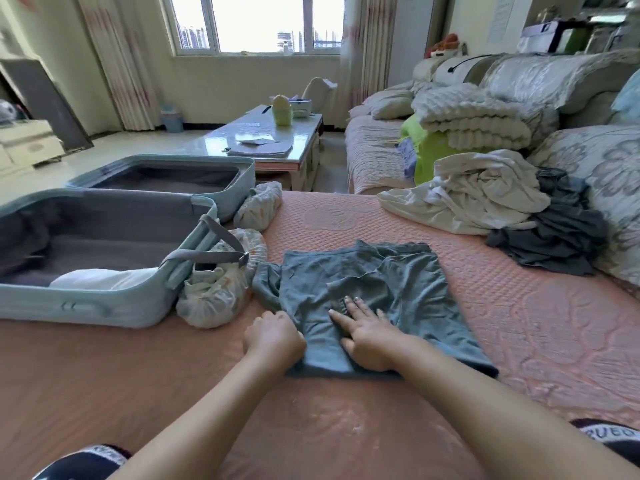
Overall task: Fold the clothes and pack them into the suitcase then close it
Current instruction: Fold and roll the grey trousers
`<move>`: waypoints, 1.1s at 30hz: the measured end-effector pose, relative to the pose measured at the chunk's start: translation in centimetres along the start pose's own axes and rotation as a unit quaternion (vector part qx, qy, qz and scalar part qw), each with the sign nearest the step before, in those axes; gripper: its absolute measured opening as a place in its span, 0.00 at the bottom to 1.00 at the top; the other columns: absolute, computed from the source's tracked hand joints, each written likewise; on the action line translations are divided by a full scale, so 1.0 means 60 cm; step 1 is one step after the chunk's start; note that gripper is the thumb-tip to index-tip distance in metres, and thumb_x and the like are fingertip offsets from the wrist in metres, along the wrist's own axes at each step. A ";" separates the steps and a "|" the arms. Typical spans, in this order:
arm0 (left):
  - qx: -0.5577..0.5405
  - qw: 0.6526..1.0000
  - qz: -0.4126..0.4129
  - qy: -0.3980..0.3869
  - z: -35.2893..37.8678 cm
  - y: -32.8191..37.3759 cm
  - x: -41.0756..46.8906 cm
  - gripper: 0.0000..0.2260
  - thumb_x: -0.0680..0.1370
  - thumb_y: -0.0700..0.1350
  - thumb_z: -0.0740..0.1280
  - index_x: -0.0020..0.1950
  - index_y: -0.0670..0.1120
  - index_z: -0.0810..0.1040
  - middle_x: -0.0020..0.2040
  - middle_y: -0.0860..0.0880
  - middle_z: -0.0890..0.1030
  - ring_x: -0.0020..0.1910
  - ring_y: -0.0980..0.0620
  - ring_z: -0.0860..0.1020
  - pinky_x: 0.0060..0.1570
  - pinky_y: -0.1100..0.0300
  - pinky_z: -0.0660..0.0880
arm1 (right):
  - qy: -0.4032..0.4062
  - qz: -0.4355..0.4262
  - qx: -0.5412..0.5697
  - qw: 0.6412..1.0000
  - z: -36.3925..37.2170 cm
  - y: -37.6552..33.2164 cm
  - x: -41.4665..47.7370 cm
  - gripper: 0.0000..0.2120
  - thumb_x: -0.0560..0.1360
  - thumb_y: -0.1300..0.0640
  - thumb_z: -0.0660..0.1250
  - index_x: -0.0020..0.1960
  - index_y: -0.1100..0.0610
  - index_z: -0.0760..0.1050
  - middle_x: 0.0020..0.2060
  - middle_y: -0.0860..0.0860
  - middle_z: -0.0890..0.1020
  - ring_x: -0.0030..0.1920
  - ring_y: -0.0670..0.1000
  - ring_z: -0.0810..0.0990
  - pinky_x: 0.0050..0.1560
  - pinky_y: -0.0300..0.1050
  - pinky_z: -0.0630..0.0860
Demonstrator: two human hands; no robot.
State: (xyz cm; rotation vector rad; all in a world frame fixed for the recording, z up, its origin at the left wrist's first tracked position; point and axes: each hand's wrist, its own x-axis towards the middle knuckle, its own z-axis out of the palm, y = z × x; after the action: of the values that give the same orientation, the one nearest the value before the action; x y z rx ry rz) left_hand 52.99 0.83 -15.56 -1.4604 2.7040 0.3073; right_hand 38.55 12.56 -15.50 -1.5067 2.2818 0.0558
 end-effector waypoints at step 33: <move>0.144 0.919 0.355 0.093 -0.038 0.249 0.122 0.20 0.76 0.50 0.65 0.68 0.60 0.72 0.65 0.54 0.72 0.57 0.48 0.79 0.47 0.56 0.76 | 0.248 0.045 -0.034 0.967 -0.056 0.220 -0.035 0.38 0.70 0.43 0.69 0.77 0.47 0.61 0.71 0.49 0.68 0.70 0.54 0.69 0.70 0.51 0.65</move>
State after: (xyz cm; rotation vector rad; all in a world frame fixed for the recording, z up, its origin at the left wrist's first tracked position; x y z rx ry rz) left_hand 36.63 2.32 -12.15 -0.4136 3.1560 -0.2213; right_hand 26.49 19.05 -14.13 -1.5887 2.7600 -0.2480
